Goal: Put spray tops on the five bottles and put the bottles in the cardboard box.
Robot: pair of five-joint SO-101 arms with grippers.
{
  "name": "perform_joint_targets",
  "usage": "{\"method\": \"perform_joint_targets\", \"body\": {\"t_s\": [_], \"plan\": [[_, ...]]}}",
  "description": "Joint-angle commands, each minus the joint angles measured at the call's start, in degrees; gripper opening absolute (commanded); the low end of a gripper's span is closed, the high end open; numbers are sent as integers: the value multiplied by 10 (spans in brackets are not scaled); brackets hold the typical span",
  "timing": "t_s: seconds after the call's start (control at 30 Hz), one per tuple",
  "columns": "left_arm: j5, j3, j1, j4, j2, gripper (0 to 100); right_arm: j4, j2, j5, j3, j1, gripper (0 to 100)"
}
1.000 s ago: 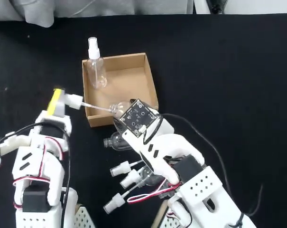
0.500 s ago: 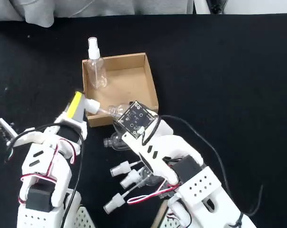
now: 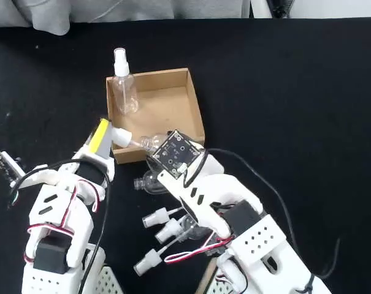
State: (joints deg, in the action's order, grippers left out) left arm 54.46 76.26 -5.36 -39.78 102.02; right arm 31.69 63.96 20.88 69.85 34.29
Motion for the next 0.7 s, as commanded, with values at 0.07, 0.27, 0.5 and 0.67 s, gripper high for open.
{"method": "perform_joint_targets", "body": {"t_s": [0.07,0.27,0.5,0.67], "plan": [[-43,-4,-52,-4,3,33,-8,19,-1,-3,10,21],[-45,-4,-58,-7,5,34,-7,19,-1,-2,11,21],[-68,-6,-57,-7,6,46,-7,19,-1,2,12,21],[-65,-2,-58,-7,5,211,-7,19,-1,3,12,21]]}}
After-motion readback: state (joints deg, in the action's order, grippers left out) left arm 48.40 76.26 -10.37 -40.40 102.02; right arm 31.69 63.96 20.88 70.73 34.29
